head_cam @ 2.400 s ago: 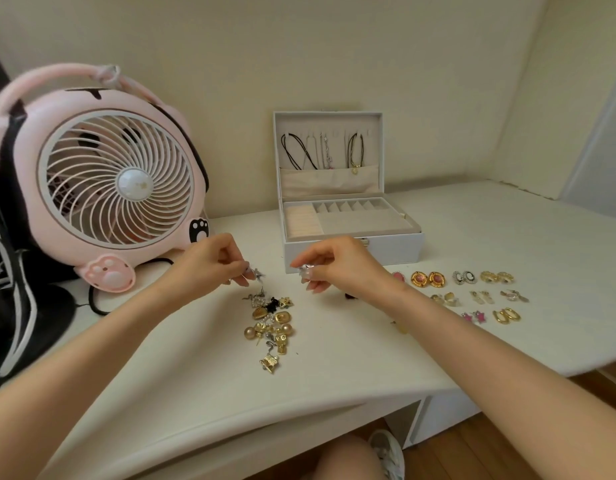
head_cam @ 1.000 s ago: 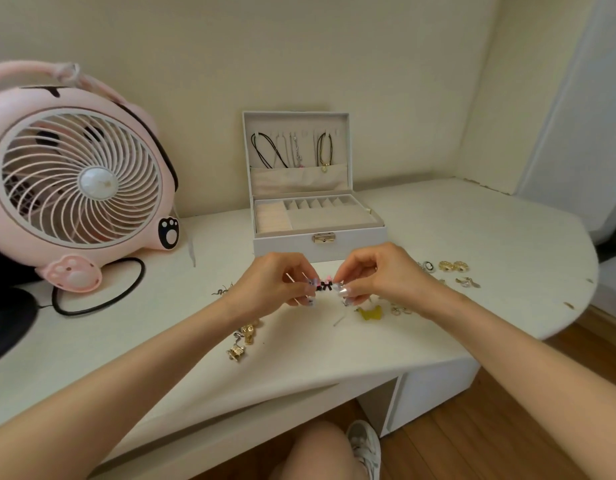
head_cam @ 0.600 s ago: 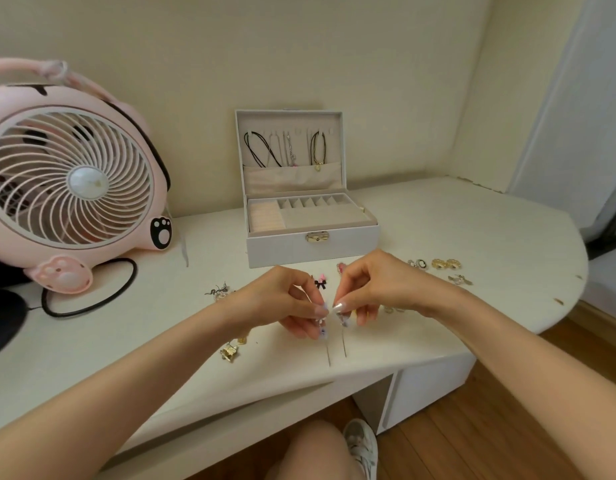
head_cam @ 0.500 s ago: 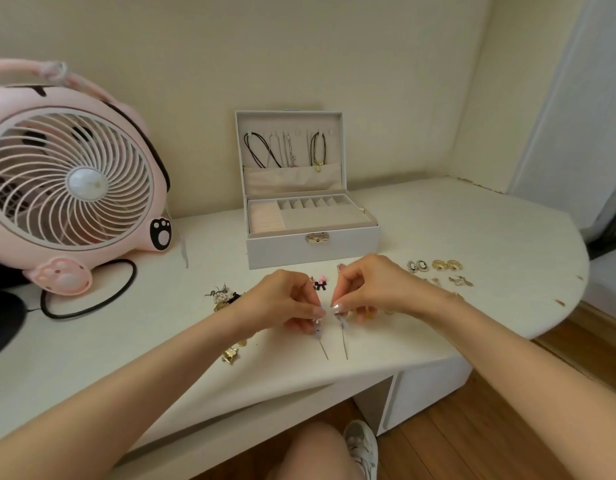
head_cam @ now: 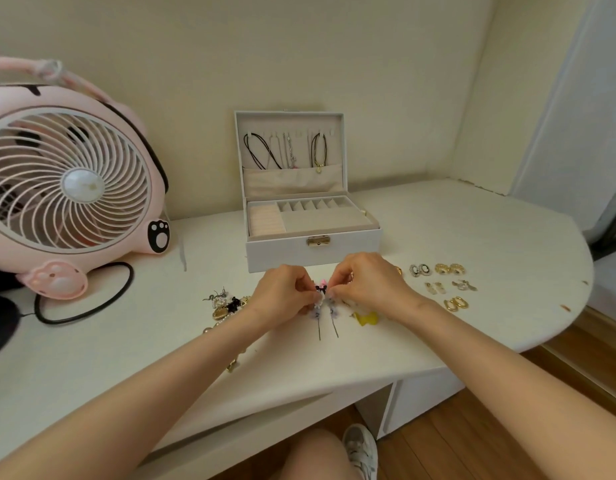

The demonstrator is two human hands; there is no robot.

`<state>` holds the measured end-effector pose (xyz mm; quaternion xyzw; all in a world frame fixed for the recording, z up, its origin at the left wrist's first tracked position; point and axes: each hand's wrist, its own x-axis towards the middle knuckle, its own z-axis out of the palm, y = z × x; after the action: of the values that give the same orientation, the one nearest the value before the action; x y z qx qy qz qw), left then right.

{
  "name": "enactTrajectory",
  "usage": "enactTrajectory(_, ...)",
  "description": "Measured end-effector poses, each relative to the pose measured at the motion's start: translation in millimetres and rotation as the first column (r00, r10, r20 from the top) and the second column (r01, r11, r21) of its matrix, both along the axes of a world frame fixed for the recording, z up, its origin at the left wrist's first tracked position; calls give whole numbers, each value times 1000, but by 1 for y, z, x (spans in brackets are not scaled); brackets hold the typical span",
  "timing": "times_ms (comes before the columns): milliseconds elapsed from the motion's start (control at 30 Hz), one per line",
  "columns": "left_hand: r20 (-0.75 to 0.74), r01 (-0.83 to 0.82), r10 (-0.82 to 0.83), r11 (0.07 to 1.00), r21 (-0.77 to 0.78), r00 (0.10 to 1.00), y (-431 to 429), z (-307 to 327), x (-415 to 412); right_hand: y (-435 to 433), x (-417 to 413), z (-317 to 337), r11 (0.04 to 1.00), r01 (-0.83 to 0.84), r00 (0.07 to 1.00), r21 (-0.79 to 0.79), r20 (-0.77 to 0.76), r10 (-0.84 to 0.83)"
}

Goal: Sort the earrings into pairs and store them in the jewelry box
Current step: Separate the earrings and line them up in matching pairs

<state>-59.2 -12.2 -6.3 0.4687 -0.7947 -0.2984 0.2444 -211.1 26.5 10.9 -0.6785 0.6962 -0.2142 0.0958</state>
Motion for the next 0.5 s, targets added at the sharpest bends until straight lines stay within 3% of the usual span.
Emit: enactTrajectory(500,-3,-38,38,994,-103,999,-3,23,46,-3,20,14,988,-129,988,-88,68,135)
